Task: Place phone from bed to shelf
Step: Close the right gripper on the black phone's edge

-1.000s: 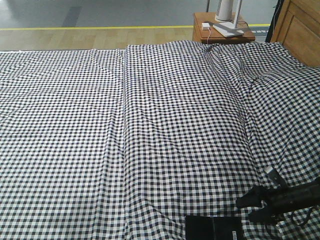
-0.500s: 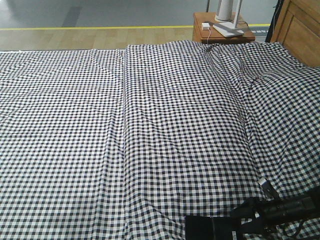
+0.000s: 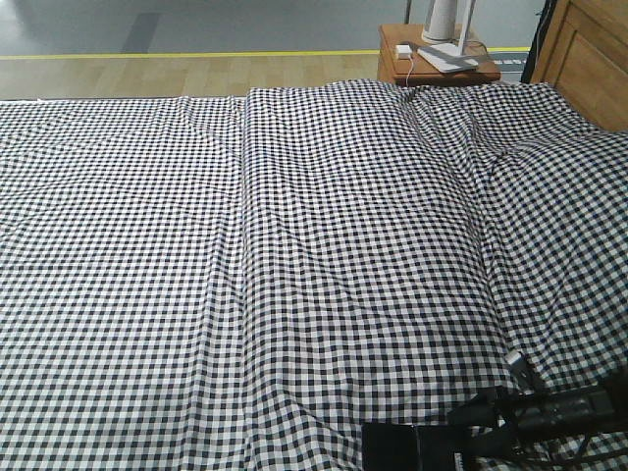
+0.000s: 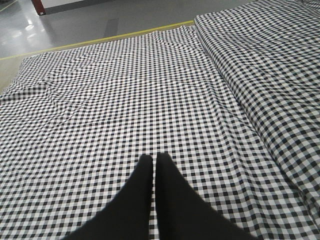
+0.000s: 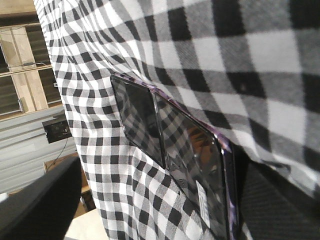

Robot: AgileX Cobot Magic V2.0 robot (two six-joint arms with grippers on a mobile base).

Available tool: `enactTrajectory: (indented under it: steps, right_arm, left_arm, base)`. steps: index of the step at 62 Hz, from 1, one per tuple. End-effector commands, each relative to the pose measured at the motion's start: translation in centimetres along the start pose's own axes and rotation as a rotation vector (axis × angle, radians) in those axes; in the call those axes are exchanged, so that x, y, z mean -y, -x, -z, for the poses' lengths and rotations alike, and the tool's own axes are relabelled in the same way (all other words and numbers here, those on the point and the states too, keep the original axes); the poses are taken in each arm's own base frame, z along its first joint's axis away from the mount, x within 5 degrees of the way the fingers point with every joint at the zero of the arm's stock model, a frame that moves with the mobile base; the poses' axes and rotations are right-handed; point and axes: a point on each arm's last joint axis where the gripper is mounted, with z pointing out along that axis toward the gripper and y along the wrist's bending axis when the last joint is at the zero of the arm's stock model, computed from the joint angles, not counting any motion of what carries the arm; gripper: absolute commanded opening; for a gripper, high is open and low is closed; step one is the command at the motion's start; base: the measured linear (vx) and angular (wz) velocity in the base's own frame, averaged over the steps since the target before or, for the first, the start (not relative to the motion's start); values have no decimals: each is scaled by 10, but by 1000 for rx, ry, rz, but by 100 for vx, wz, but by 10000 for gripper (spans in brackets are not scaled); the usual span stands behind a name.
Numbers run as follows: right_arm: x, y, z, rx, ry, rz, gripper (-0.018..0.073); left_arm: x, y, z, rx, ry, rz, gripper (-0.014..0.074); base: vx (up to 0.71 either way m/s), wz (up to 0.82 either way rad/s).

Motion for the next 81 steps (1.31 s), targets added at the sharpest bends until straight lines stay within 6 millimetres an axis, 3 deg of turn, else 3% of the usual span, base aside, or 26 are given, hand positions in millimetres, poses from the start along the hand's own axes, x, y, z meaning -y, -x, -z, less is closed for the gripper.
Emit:
enactTrajectory:
  steps: [1, 17, 33, 43, 59, 81]
  right_arm:
    - [-25, 10, 4, -8, 73, 73, 594]
    - [-40, 12, -22, -77, 71, 131, 594]
    - [-43, 12, -24, -88, 83, 135, 559]
    - [-44, 11, -24, -92, 96, 134, 407]
    - [-46, 9, -23, -117, 124, 155, -16]
    - [-48, 7, -15, -160, 104, 193, -9]
  left_arm:
    - [0, 5, 0, 76, 5, 2, 1]
    - [0, 5, 0, 76, 5, 2, 1]
    - [0, 5, 0, 76, 5, 2, 1]
    - [0, 5, 0, 76, 5, 2, 1]
    - [0, 5, 0, 76, 5, 2, 1]
    - [0, 5, 0, 76, 5, 2, 1]
  base:
    - [0, 0]
    - [0, 0]
    - [0, 0]
    - [0, 0]
    - [0, 0]
    - [0, 0]
